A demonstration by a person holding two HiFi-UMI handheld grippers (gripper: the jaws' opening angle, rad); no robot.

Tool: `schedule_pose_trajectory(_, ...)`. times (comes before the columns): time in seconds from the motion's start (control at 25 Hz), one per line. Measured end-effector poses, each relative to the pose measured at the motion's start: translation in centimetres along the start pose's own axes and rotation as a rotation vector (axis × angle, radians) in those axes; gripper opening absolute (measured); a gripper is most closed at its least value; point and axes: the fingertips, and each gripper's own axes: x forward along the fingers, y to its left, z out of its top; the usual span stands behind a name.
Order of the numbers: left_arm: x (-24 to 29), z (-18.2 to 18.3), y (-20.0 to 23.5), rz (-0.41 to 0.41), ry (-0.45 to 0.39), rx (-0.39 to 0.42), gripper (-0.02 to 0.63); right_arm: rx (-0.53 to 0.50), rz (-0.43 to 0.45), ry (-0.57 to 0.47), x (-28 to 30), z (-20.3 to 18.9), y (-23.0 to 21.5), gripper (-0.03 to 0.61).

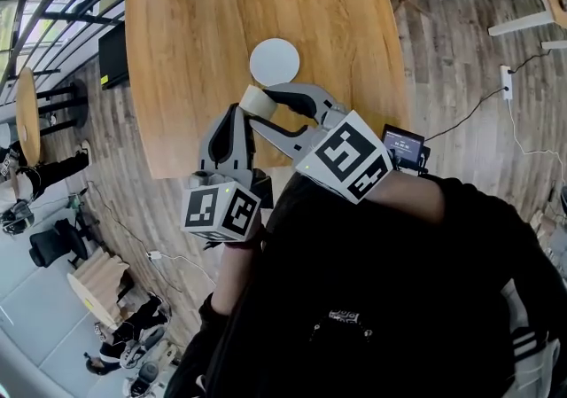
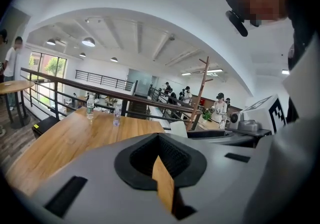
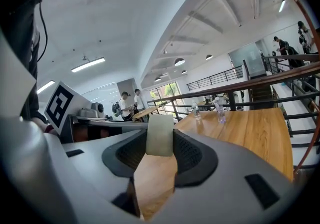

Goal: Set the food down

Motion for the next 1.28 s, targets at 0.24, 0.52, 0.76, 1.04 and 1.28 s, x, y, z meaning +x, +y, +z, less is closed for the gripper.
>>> schedule_pose_trajectory(0.24, 1.0, -0.7, 1.3, -0.023, 0.036, -0.019, -0.002, 0.028, -0.022, 0.03, 1.3, -0.7, -0.8, 0.175)
schedule_pose_trajectory(0.52, 2.0, 0.3, 3.7, -0.125, 0.04, -0.013, -0.002, 0.014, -0.112, 0.025, 4.0, 0.1, -1.0, 0.175)
schedule_pose_trajectory(0.76, 3.1, 1.6, 4.8, -0.215, 0.045, 0.001, -0.002, 0.022, -0.204, 0.006, 5.2, 1.4, -1.8, 0.175)
schedule_pose_trajectory(1.04, 3.1, 2.3, 6.0, -0.244, 0.043, 0.013, -0.002, 0.016, -0.232, -0.011, 6.5, 2.1, -1.5, 0.175)
schedule_pose_trajectory(1.28, 3.4, 2.9, 6.6, -0.258, 0.038, 0.015, -0.002, 0.009, -0.245, -0.016, 7.2, 2.6, -1.6, 0.175)
